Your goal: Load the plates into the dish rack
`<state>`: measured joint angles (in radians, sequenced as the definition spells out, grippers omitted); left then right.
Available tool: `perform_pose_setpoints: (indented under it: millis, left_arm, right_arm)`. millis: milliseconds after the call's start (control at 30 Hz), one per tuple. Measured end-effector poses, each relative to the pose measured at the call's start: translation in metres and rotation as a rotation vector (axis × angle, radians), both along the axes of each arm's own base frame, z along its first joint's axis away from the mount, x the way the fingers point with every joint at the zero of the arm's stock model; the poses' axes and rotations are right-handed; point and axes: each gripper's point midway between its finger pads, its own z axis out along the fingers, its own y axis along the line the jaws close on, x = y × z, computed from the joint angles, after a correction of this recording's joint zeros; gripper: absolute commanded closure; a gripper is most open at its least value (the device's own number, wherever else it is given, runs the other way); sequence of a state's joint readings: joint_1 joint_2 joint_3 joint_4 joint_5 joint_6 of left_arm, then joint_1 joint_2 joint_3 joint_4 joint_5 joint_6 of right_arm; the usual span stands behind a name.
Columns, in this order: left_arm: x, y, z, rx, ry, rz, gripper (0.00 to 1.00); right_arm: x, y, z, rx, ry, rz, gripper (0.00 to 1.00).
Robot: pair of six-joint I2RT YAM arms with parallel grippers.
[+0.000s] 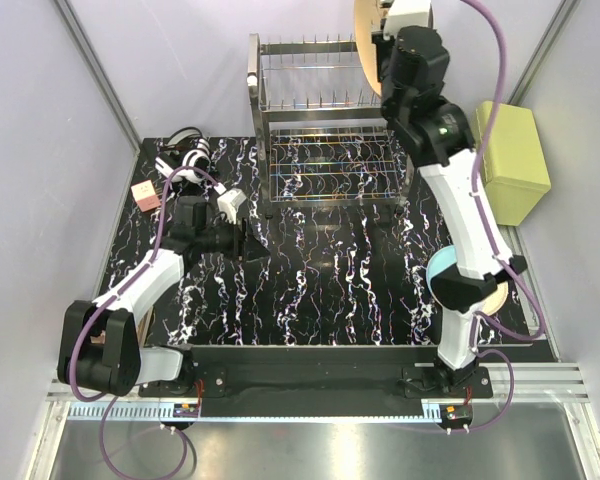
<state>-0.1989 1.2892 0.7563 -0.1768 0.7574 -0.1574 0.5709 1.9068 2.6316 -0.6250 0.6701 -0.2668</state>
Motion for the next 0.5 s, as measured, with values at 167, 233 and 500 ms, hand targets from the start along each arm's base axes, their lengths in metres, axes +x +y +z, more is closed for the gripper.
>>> perform_pose_setpoints:
  millis: [167, 233, 500]
  left_arm:
    - [0.002, 0.001, -0.001, 0.004, -0.012, 0.007, 0.44]
    - [0.001, 0.001, -0.004, 0.007, -0.006, 0.009, 0.44]
    - [-0.001, 0.002, -0.008, 0.008, -0.001, 0.011, 0.44]
  right_arm:
    - [0.024, 0.008, 0.005, -0.014, -0.079, -0.061, 1.00]
    - [0.031, 0.010, 0.005, -0.018, -0.097, -0.079, 1.00]
    - [0.051, 0.013, 0.000, -0.017, -0.139, -0.143, 1.00]
